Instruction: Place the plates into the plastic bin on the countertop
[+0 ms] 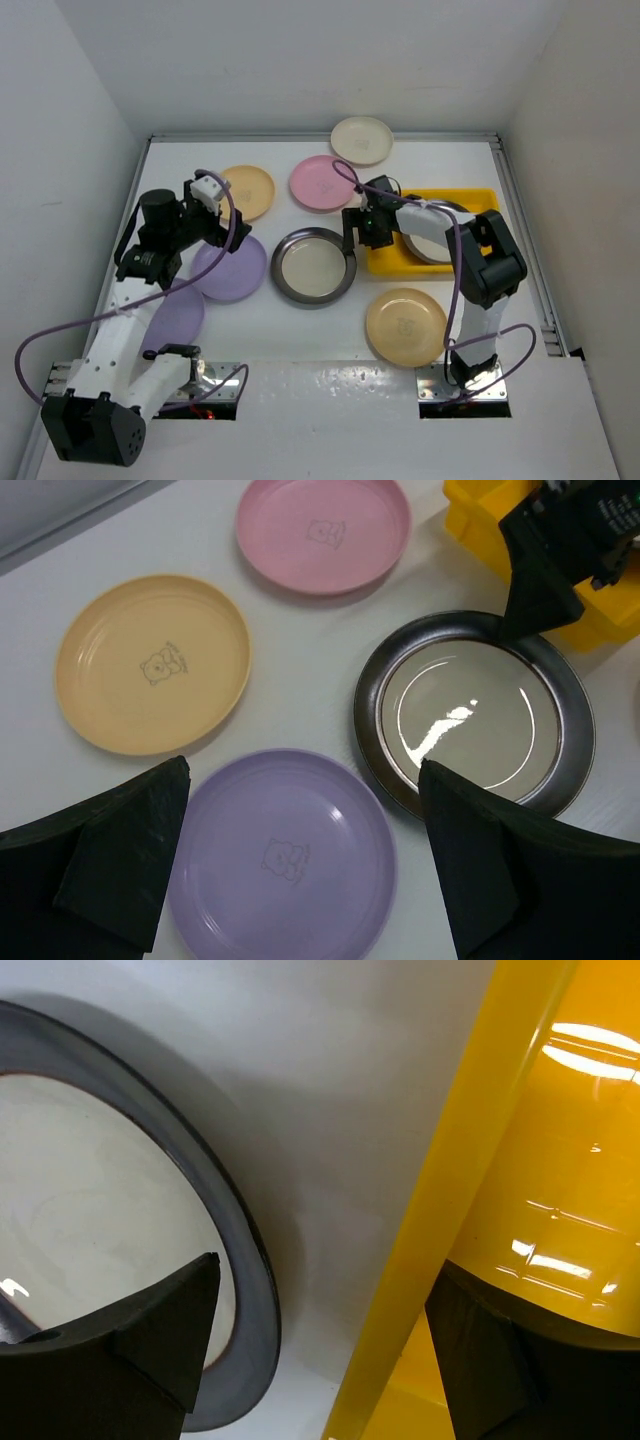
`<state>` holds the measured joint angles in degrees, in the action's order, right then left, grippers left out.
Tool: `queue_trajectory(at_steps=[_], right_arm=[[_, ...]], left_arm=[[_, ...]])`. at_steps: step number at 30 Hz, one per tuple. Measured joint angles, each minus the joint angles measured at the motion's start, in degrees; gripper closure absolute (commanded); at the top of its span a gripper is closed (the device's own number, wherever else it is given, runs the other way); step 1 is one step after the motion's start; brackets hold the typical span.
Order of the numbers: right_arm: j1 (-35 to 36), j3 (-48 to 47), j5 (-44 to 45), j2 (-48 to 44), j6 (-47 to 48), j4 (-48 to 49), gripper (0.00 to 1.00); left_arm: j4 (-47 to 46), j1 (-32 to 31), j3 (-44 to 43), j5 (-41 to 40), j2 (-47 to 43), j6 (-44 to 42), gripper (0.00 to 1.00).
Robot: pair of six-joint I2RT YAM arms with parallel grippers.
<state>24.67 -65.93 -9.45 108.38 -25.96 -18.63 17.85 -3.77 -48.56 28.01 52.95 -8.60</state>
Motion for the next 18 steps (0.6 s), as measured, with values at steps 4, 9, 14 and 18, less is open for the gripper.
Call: queue_trajectory(at_steps=[4,9,14,18], right_arm=[[2.8,1.07,5.03,-0.66,-0.72,-0.04,0.27],[0.79,6.32,8.13,-5.88,-4.68,0.74,0.46],[-2.05,9.4,11.72,-9.75,-7.52,1.86,0.7],[-2.03,9.16,15.19,-9.49,-8.37,2.32,0.68]], left_arm=[[0.17,0.0,1.53,-0.28,-3.58,1.18,0.04],[0.13,0.0,1.66,-0.17,-4.42,2.16,0.04],[0.15,0.0,1.81,-0.04,-4.02,2.27,0.04],[0.13,0.0,1.81,0.22,-2.38,2.29,0.04]])
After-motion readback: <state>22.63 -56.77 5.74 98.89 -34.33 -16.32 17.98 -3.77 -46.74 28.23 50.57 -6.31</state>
